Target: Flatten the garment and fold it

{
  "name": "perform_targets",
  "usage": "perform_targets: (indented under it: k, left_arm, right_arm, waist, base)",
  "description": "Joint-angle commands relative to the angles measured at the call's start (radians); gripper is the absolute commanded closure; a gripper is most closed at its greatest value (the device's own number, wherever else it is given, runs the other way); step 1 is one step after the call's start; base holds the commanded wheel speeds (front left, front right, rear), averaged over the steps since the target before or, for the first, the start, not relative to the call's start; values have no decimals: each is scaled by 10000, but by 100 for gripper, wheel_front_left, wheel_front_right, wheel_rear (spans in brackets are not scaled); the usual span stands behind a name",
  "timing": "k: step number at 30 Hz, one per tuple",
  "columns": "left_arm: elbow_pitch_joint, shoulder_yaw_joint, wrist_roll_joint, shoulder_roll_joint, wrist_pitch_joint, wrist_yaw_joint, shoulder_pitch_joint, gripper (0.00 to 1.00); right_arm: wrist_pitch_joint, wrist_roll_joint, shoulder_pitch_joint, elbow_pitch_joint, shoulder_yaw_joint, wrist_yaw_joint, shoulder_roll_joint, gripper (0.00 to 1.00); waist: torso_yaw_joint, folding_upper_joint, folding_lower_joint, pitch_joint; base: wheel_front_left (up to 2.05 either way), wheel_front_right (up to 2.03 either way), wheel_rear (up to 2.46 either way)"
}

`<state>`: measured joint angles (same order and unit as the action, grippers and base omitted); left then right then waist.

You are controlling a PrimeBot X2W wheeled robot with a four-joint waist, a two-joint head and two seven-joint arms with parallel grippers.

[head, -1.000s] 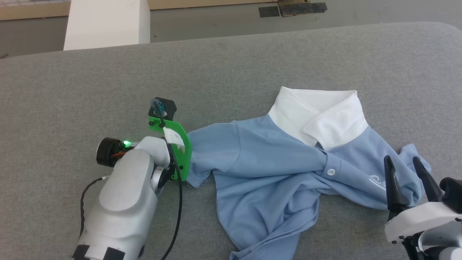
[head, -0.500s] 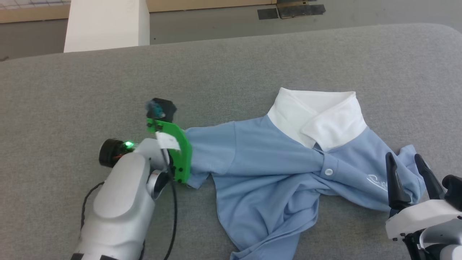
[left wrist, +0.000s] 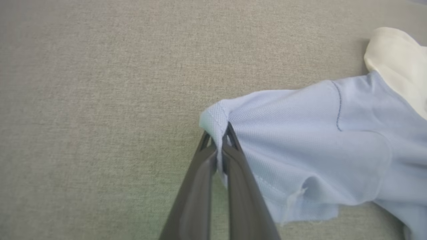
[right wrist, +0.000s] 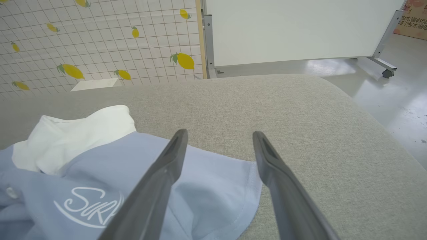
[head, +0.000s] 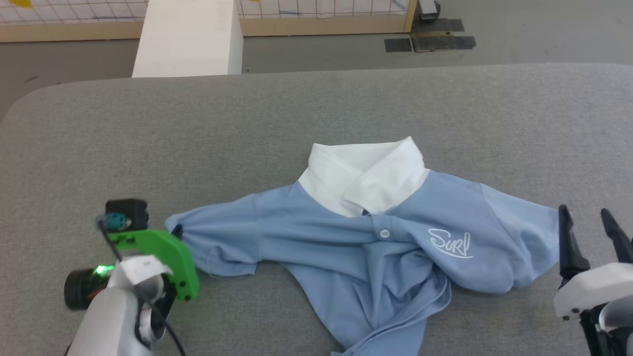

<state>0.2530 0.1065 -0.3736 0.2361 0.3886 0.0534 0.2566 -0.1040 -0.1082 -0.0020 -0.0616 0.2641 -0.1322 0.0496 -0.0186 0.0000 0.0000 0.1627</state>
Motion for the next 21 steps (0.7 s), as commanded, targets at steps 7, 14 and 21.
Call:
perform_targets:
  k: [7, 14, 21]
  left_arm:
    - [-1233, -443, -383, 278, 297, 466, -1300, 100]
    - [-1775, -426, -482, 258, 483, 577, -1360, 100]
    - [-2136, -267, -476, 237, 621, 600, -1119, 100]
  right_arm:
    - [-1484, 669, -1312, 1198, 807, 15, 7, 0]
    - [-2983, 683, -3003, 3317, 781, 15, 401, 0]
    - [-4625, 437, -4528, 5305, 874, 15, 927, 0]
  waist:
    - [356, 0, 0, -43]
    - [481, 0, 0, 311]
    - [655, 0, 0, 832]
  base:
    - [0, 0, 0]
    - [0, 0, 0]
    - [0, 0, 0]
